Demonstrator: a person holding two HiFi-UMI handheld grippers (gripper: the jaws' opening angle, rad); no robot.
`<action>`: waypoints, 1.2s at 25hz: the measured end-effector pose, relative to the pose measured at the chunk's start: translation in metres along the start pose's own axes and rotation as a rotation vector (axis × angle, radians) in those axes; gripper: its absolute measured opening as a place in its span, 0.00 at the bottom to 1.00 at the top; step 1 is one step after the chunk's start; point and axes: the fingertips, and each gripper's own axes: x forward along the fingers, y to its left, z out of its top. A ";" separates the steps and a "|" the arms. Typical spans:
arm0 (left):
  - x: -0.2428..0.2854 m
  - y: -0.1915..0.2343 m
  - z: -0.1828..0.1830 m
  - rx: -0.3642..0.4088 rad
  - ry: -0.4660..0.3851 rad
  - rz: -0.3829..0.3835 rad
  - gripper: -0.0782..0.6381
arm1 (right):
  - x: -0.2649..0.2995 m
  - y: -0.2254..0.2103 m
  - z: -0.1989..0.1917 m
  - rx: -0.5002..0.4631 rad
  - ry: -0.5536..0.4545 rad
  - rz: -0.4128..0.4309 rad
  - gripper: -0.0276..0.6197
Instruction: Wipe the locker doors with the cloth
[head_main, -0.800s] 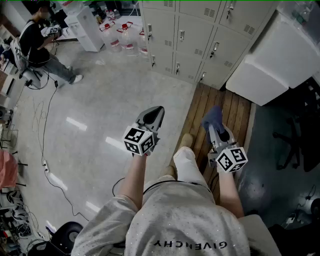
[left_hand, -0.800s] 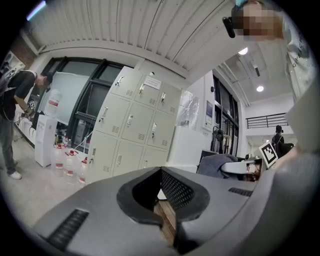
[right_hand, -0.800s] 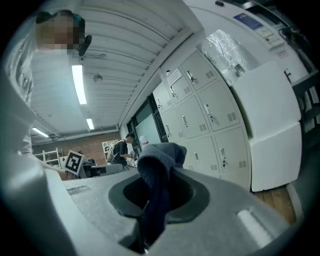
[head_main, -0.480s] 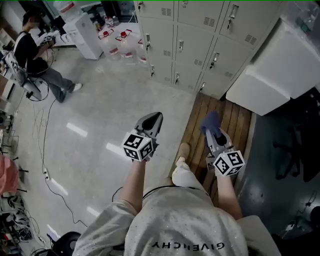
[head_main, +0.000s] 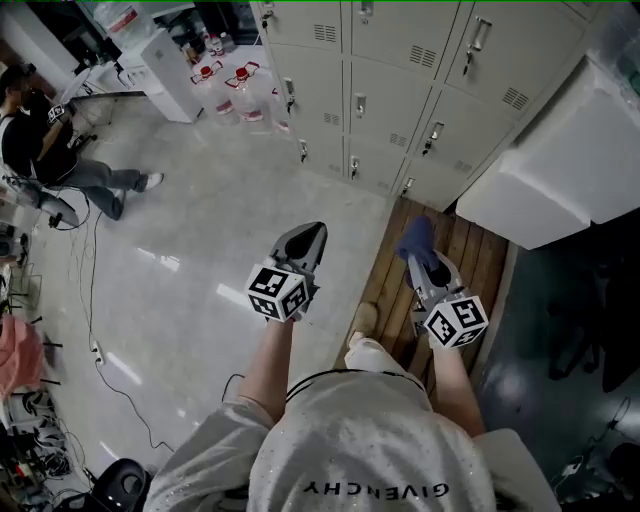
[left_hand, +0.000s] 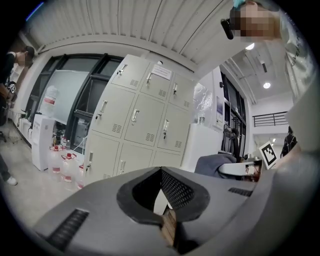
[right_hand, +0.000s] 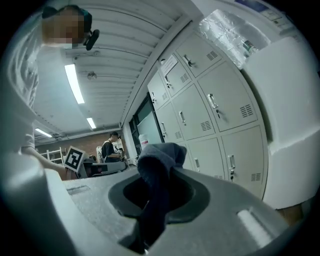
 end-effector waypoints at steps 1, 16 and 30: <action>0.008 0.003 0.001 0.001 0.004 0.001 0.11 | 0.006 -0.006 0.002 0.006 -0.002 0.001 0.12; 0.123 0.043 0.023 0.009 0.005 0.005 0.11 | 0.081 -0.094 0.028 0.041 -0.017 0.008 0.12; 0.261 0.142 0.013 0.066 0.019 -0.160 0.11 | 0.190 -0.167 0.025 0.021 -0.111 -0.084 0.12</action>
